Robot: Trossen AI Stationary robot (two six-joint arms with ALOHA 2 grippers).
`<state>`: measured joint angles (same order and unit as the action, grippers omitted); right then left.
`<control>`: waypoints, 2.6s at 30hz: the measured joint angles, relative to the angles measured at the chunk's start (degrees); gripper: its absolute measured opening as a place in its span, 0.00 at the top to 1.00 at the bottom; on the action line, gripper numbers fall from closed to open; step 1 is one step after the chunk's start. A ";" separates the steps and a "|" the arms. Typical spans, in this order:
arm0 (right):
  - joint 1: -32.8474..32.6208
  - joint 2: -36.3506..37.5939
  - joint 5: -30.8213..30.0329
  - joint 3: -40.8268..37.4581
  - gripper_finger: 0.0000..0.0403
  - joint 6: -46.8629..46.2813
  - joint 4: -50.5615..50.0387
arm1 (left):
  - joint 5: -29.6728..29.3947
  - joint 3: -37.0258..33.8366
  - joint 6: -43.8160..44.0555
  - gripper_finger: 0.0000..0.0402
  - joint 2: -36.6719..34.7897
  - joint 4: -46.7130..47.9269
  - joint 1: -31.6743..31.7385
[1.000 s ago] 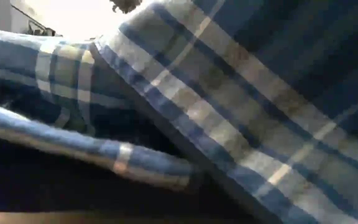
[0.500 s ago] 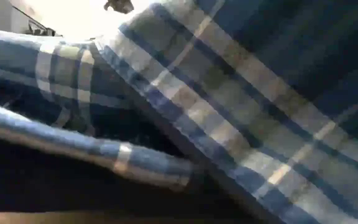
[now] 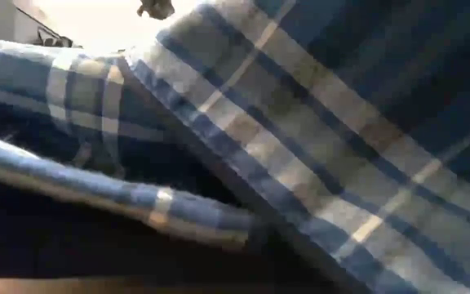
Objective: Hang clothes
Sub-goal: Unhang the hanger from the rack and put it on the table
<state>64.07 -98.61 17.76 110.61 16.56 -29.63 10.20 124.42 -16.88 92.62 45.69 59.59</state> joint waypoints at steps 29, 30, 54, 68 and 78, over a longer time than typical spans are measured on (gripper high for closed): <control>-1.63 -1.06 6.55 -0.02 0.76 -3.22 3.30 | -0.02 0.00 0.22 0.68 0.00 0.31 0.00; -1.63 -1.06 6.71 -0.02 0.76 -3.52 3.12 | -0.02 0.00 0.22 0.68 0.00 0.31 0.00; -2.11 -3.81 11.23 -0.07 0.65 -5.70 10.98 | -0.04 0.00 0.17 0.68 0.00 0.33 0.00; -2.22 -3.82 10.72 0.00 0.95 -2.08 8.11 | -0.04 0.00 0.17 0.68 0.00 0.31 0.00; -0.83 -0.91 10.56 -0.02 0.96 -4.33 8.76 | -0.05 0.00 0.17 0.68 0.00 0.29 0.00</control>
<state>63.23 -99.52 28.32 110.59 12.22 -20.86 10.15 124.42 -16.71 92.62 45.98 59.59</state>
